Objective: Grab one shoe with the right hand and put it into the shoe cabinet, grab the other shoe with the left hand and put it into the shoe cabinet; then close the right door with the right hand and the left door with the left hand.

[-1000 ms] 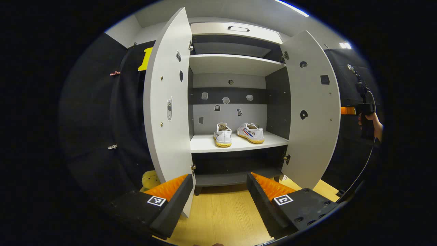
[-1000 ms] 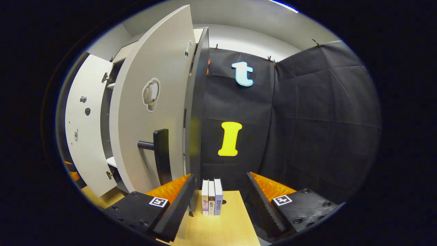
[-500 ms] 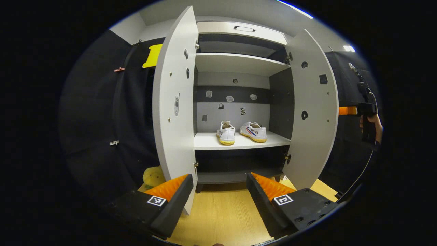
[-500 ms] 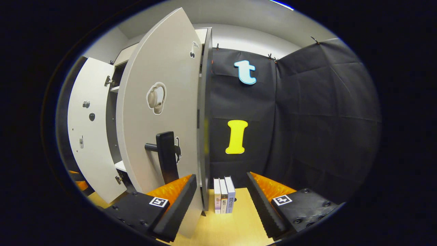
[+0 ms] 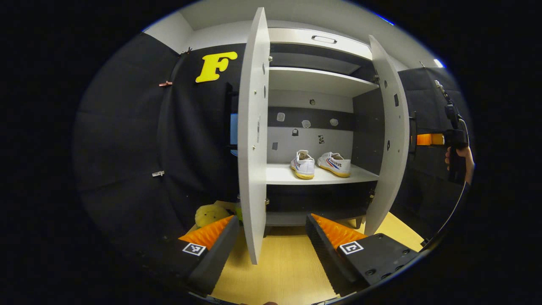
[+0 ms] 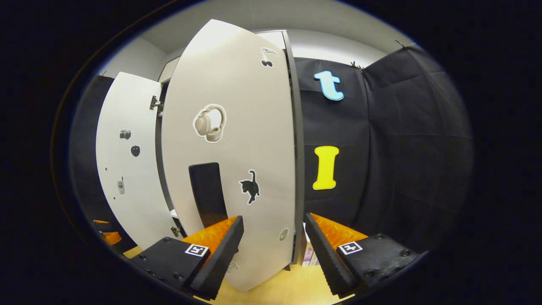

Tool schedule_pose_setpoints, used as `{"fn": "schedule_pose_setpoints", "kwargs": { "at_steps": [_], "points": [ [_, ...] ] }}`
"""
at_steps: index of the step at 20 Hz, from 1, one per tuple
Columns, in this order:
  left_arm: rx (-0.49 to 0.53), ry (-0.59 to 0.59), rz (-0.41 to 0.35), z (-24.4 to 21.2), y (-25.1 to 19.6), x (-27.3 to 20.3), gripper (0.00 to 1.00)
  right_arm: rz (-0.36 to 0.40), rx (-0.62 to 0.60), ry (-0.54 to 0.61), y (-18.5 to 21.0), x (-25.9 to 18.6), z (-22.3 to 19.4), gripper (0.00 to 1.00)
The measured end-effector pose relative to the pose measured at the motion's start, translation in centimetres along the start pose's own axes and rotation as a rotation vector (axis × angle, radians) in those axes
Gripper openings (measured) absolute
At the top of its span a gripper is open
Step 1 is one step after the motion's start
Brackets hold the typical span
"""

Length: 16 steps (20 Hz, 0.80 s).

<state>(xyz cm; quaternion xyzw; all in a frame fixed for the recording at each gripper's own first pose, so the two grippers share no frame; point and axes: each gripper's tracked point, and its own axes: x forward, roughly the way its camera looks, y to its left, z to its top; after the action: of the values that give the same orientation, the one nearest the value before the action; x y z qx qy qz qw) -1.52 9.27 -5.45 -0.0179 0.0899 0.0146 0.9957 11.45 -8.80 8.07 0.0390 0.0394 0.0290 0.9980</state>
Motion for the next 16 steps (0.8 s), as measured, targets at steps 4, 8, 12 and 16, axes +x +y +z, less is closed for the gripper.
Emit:
{"fn": "schedule_pose_setpoints", "kwargs": {
  "at_steps": [4, 8, 12, 16],
  "points": [
    [-0.011, -0.007, 0.041, 0.0, 2.5, -0.9, 0.98, 0.065, 0.037, 0.038, 4.5, 1.3, -2.1, 0.98],
    [-0.036, -0.007, 0.088, -0.5, 5.2, -2.1, 0.98, 0.092, 0.019, 0.076, 7.6, 0.6, -4.5, 0.98],
    [-0.084, -0.002, 0.114, -1.3, 7.5, -2.7, 0.98, 0.071, 0.005, 0.12, 8.8, -1.1, -7.5, 0.98],
    [-0.081, -0.002, 0.137, -1.5, 10.9, -2.6, 0.98, 0.045, 0.035, 0.175, 9.7, -2.8, -10.1, 0.98]
  ]
}}
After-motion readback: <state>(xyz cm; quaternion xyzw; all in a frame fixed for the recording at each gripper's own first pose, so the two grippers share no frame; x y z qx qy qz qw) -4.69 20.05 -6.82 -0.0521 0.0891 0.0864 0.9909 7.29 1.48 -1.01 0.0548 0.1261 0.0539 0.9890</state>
